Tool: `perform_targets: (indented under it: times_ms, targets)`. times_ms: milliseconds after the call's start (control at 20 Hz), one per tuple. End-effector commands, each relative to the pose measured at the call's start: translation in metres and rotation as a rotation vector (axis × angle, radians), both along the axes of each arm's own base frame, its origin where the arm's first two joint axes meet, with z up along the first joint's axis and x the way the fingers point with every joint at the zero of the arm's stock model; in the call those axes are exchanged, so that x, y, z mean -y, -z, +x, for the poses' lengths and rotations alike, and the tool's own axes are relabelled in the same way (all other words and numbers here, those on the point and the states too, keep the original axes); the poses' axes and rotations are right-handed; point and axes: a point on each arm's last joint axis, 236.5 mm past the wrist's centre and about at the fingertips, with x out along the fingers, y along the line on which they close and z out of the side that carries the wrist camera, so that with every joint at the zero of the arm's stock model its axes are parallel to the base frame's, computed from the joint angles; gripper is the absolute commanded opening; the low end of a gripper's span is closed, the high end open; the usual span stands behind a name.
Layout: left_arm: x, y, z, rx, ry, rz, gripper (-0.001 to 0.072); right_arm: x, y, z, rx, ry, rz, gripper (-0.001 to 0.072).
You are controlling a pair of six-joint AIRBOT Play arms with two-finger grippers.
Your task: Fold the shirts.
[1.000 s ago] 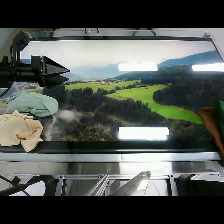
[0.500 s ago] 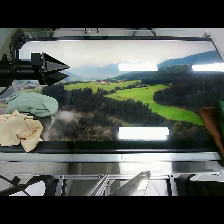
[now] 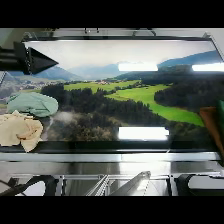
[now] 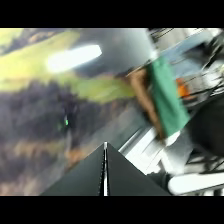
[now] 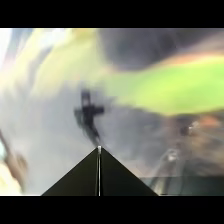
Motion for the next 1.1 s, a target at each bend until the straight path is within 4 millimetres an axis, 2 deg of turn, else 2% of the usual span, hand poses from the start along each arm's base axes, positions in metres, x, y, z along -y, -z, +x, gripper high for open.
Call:
perform_targets:
  times_ms: [0,100,150,250,350,400,450,550,650,1050]
  targets:
    - [0.011,0.045,-0.046,-0.07,0.035,0.088,0.002,-0.122,-0.007,-0.002,0.126,-0.274,-0.022,0.0021]
    - [0.018,0.08,-0.078,-0.133,0.021,0.075,0.002,-0.172,0.008,-0.02,0.191,-0.305,-0.034,0.0021]
    - [0.02,0.099,-0.096,-0.161,0.017,0.072,0.0021,-0.192,0.02,-0.036,0.218,-0.318,-0.042,0.0021]
    - [0.024,0.135,-0.128,-0.214,0.006,0.068,0.0021,-0.229,0.063,-0.084,0.231,-0.388,-0.057,0.0024]
    - [0.025,0.167,-0.15,-0.26,-0.033,0.067,0.0021,-0.25,0.117,-0.129,0.188,-0.431,-0.069,0.0023]
    - [0.025,0.179,-0.156,-0.274,-0.054,0.068,0.0021,-0.255,0.136,-0.142,0.161,-0.435,-0.07,0.0024]
    - [0.026,0.186,-0.162,-0.285,-0.063,0.068,0.0021,-0.258,0.147,-0.149,0.139,-0.441,-0.067,0.0024]
    - [0.027,0.191,-0.171,-0.292,-0.06,0.067,0.0022,-0.262,0.153,-0.154,0.121,-0.458,-0.064,0.0024]
    - [0.028,0.191,-0.176,-0.284,-0.055,0.068,0.0022,-0.264,0.15,-0.149,0.132,-0.44,-0.053,0.0024]
    - [0.029,0.177,-0.179,-0.209,-0.055,0.075,0.002,-0.266,0.15,-0.156,0.107,-0.452,-0.041,0.0024]
